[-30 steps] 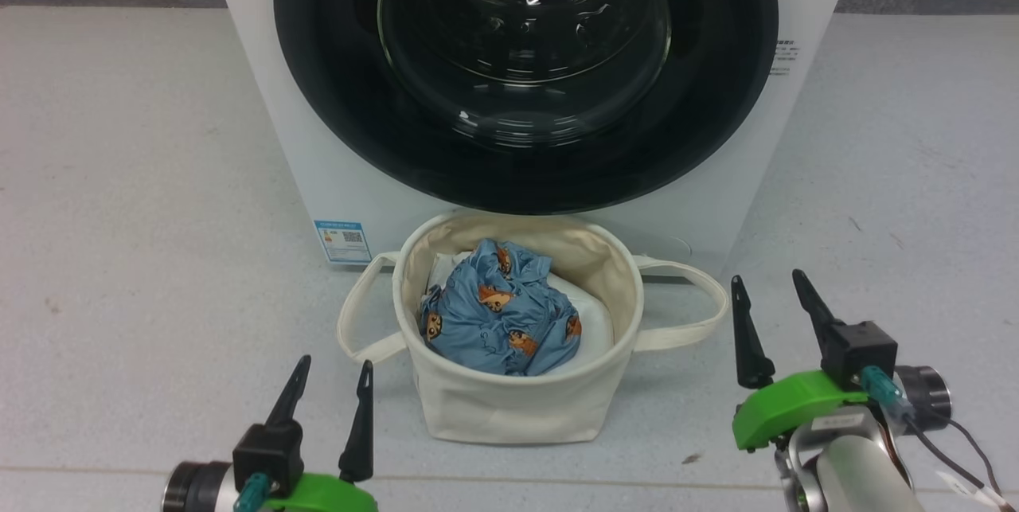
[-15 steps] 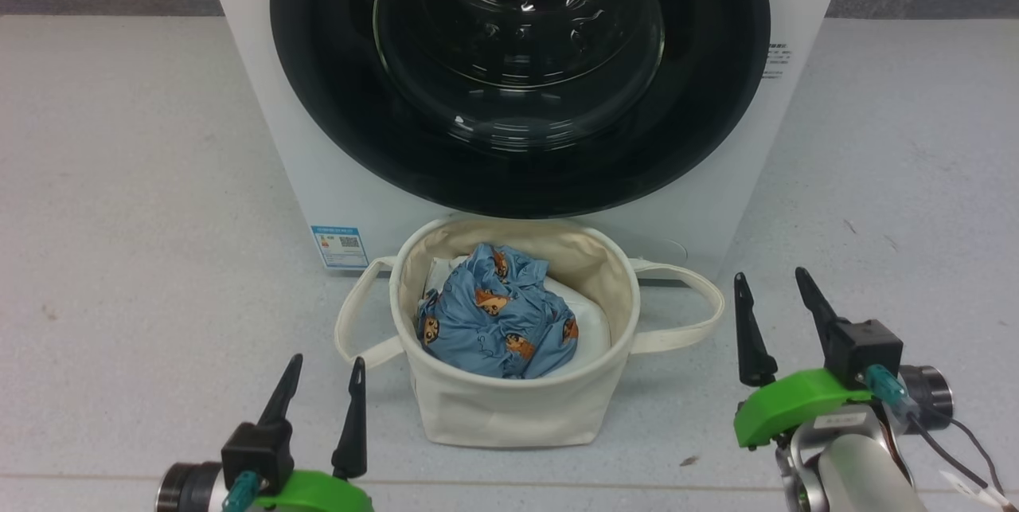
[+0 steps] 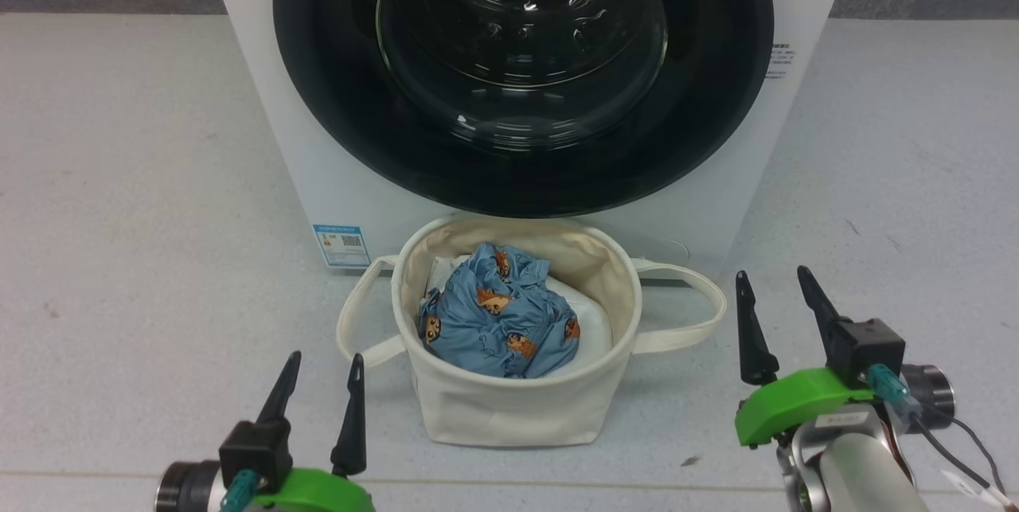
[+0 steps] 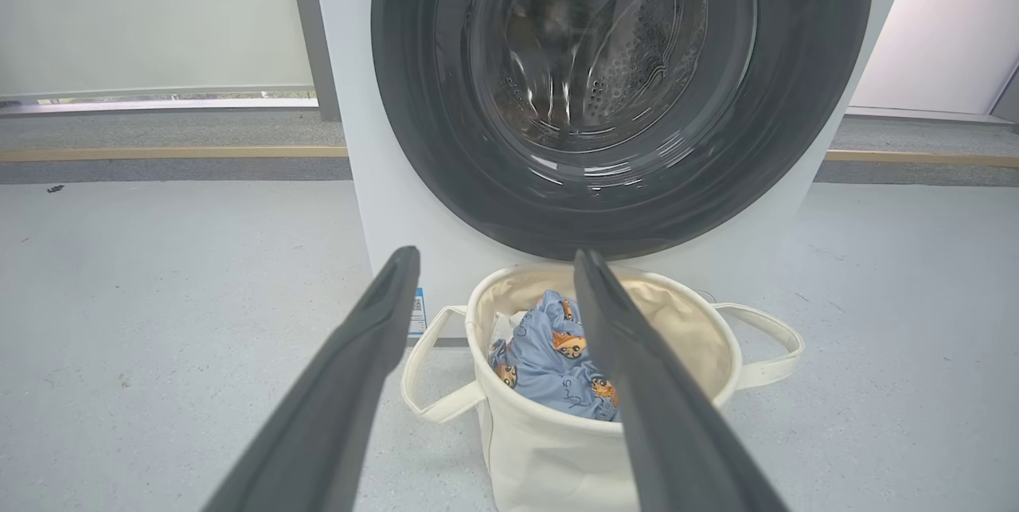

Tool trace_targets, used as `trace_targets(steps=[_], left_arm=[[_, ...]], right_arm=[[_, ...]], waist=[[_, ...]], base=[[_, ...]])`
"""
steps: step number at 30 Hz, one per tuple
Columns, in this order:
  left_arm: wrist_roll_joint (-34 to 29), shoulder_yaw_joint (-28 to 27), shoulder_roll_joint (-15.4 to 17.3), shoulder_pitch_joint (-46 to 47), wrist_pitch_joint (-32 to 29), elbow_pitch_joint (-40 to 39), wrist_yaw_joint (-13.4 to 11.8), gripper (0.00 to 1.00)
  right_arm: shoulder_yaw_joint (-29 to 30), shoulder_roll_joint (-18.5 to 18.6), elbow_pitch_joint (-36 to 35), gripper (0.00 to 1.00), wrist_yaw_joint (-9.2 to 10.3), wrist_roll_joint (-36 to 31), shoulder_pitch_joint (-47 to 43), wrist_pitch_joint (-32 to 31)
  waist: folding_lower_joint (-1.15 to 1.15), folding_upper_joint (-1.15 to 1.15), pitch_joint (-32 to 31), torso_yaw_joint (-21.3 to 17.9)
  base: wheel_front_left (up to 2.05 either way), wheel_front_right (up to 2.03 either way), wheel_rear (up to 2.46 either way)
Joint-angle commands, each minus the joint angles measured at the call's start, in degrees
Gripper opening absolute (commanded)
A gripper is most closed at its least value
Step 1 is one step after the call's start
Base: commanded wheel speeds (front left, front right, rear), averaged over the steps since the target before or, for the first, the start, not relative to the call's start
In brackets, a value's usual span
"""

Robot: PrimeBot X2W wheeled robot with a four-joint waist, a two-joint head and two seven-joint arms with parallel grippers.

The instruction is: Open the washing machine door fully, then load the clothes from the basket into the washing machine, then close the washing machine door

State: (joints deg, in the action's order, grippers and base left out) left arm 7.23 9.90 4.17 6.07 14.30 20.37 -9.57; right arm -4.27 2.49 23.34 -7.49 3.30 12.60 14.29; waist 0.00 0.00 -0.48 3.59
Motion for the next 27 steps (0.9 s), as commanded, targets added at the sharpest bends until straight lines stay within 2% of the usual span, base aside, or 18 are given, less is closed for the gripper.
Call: trace_targets(steps=[1, 17, 27], left_arm=[[-0.3, -2.4, 0.2, 2.0, 0.7, -2.2, -0.1, 1.00], [-1.6, -1.7, 0.3, 1.6, 0.7, -3.2, 0.7, 1.00], [-2.3, -1.1, 0.2, 1.9, 0.7, -2.4, 0.6, 1.00]], right_arm=[[-1.0, 0.4, -2.1, 1.00, 0.00, 0.4, 1.7, 0.7], [-0.9, 0.4, -2.2, 1.00, 0.00, 0.5, 1.6, 0.7], [-0.9, 0.4, -2.3, 1.00, 0.00, 0.3, 1.7, 0.7]], waist=[[0.00, 0.00, 0.0, 0.0], [0.00, 0.00, 0.5, -0.1], [0.00, 0.00, 0.9, 0.0]], base=[[0.00, 0.00, 0.00], [0.02, 0.05, -0.07], [0.65, 0.80, -1.45]])
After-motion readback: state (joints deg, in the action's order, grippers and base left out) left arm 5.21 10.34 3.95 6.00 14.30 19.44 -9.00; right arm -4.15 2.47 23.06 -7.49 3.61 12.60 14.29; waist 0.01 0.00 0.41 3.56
